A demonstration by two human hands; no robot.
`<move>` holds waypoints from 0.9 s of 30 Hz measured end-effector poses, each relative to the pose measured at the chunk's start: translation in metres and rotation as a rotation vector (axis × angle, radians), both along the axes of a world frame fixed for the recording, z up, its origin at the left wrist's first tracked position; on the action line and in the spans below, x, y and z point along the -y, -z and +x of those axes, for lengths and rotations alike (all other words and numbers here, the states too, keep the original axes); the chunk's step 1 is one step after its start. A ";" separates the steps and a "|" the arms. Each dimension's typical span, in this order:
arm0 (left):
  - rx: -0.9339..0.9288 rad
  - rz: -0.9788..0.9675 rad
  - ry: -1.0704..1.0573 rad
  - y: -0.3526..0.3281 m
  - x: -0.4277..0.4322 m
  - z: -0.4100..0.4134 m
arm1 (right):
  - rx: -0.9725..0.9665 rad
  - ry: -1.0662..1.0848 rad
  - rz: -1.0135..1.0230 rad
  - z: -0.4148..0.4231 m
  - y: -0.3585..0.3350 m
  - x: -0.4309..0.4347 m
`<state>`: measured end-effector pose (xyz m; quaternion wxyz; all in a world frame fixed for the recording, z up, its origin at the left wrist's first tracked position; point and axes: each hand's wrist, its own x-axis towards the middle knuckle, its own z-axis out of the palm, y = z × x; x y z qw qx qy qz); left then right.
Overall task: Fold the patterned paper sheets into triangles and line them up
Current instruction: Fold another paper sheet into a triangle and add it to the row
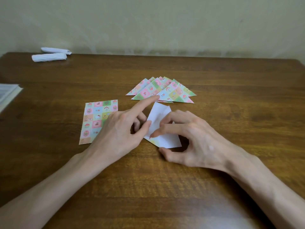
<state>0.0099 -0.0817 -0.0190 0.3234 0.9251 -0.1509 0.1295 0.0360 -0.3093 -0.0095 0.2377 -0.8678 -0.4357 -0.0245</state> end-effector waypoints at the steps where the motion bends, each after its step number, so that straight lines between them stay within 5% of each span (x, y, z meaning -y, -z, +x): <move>1: -0.010 -0.009 0.007 0.000 -0.001 0.000 | 0.022 0.004 0.010 -0.001 0.000 0.000; 8: -0.014 0.007 0.057 0.000 -0.006 0.003 | 0.198 0.011 0.037 0.001 0.000 -0.002; 13: -0.034 0.002 0.063 0.001 -0.009 0.004 | 0.058 -0.032 -0.021 0.003 -0.003 0.006; 19: -0.044 0.006 0.067 0.001 -0.011 0.004 | 0.170 -0.033 0.024 0.009 0.006 0.005; 27: 0.122 0.176 0.260 -0.005 -0.020 0.007 | 0.016 -0.011 -0.005 0.007 0.007 0.007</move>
